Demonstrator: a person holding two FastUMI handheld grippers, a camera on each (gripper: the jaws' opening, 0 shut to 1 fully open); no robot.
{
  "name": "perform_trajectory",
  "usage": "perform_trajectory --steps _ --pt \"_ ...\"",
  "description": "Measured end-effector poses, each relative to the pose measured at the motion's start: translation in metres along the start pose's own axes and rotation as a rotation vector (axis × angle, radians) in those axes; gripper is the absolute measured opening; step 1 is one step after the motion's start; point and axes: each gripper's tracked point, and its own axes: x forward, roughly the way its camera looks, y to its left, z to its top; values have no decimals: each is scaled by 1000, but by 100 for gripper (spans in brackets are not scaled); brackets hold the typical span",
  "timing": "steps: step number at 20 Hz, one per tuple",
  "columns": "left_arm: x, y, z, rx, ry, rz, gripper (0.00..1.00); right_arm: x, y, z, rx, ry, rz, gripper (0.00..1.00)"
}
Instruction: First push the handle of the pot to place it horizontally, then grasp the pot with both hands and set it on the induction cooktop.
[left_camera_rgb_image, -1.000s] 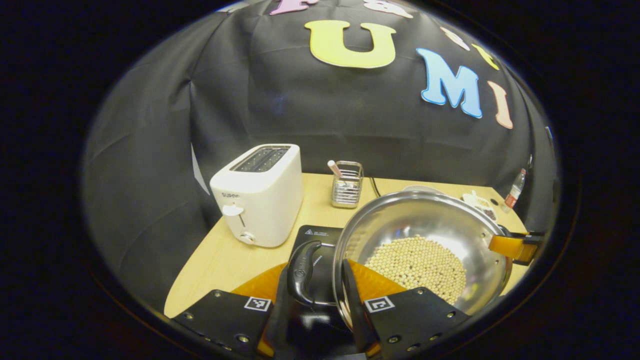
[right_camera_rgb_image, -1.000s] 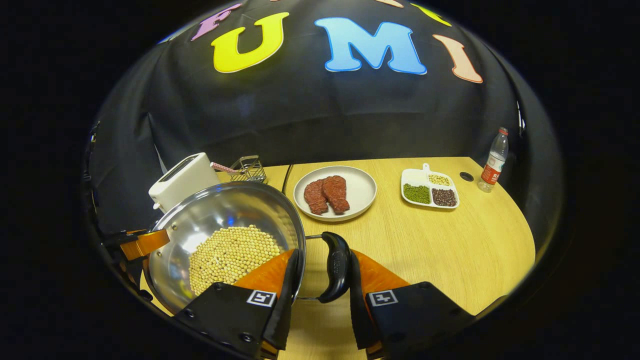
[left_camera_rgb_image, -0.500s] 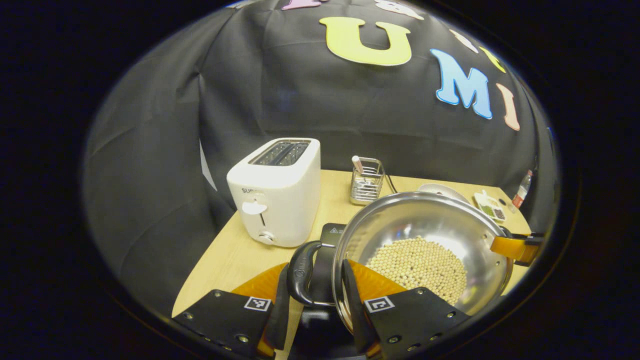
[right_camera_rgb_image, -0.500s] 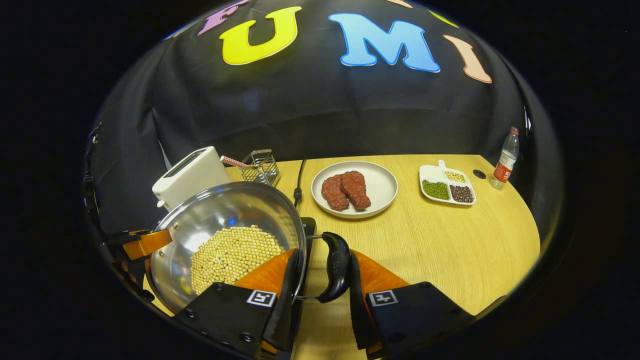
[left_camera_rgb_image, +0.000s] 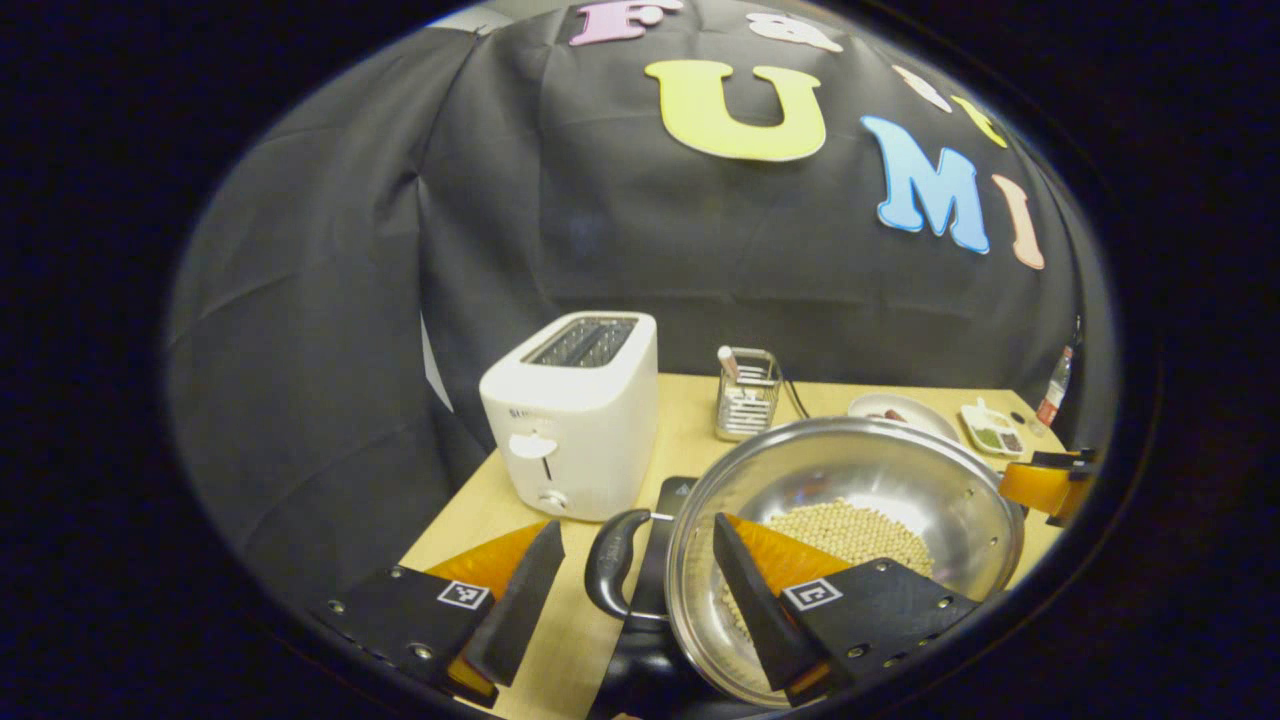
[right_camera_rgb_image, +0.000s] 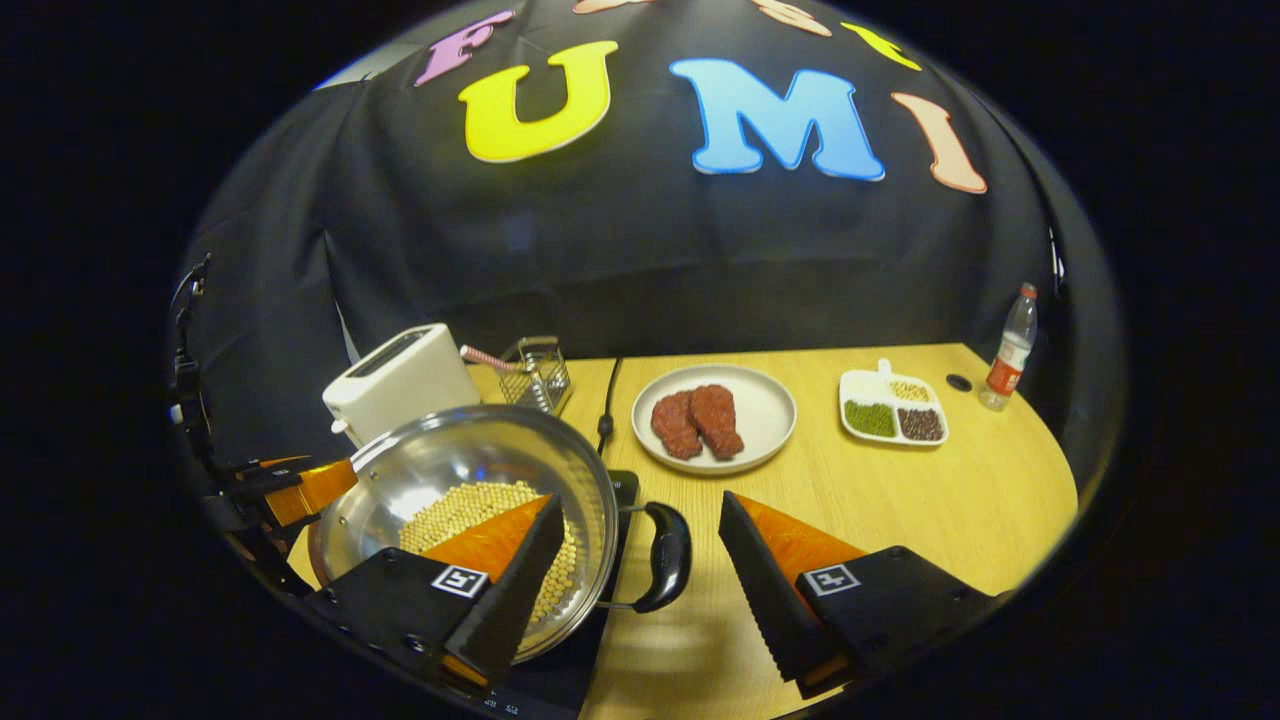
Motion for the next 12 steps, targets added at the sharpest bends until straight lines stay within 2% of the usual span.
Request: perform_trajectory --steps 6,12 --pt "-72 -53 77 15 -224 -13 88 -74 -61 55 -32 -198 -52 97" --pt "-143 -138 110 -5 -342 -60 90 -163 -135 72 -74 -321 -105 97"
